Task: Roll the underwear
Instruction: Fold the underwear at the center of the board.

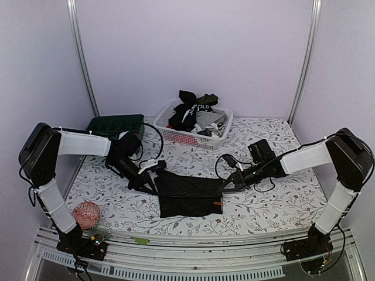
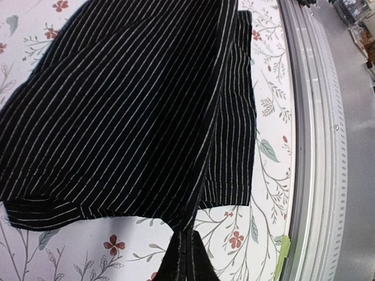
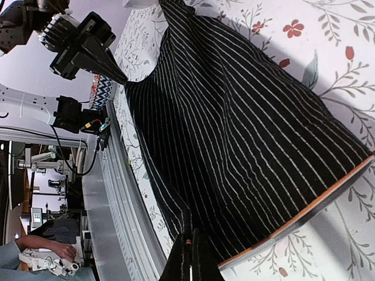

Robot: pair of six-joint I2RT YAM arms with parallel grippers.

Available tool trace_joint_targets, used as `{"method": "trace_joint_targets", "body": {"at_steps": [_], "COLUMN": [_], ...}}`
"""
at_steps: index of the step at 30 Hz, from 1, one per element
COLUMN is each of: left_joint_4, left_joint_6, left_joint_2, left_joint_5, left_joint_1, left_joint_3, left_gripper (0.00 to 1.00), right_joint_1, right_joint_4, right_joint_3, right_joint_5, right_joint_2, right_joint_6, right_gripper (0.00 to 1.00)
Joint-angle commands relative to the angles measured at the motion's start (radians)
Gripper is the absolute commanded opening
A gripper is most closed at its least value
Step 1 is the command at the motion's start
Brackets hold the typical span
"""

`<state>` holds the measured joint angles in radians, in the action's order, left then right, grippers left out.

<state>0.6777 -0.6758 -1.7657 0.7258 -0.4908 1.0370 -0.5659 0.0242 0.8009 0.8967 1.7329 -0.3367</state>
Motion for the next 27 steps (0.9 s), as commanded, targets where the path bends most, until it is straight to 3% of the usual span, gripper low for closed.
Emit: {"method": "trace_joint_targets", "body": {"at_steps": [1,19,27], "left_joint_4": [0.041,0.003,0.045], "left_joint_6": [-0.042,-0.044,-0.131], "left_joint_2": [0.027,-0.026,0.061], "left_joint_5": [0.006,-0.018,0.005], "left_joint_1": [-0.009,-0.040,-0.094], "left_joint_3": [-0.014,-0.029,-0.095], "left_gripper": [0.00,0.00,0.14], "right_joint_1": [-0.024,-0.055,-0.054], "right_joint_4": [-0.008,0.059,-0.036], "right_joint_3": [-0.044,-0.095,-0.081], "right_joint_5": [0.014,0.017,0.014], "right_joint_2": [-0.022,0.051,-0.038], "right_joint_6": [-0.008,-0.026,0.015], "right_gripper": [0.00,0.00,0.25]}}
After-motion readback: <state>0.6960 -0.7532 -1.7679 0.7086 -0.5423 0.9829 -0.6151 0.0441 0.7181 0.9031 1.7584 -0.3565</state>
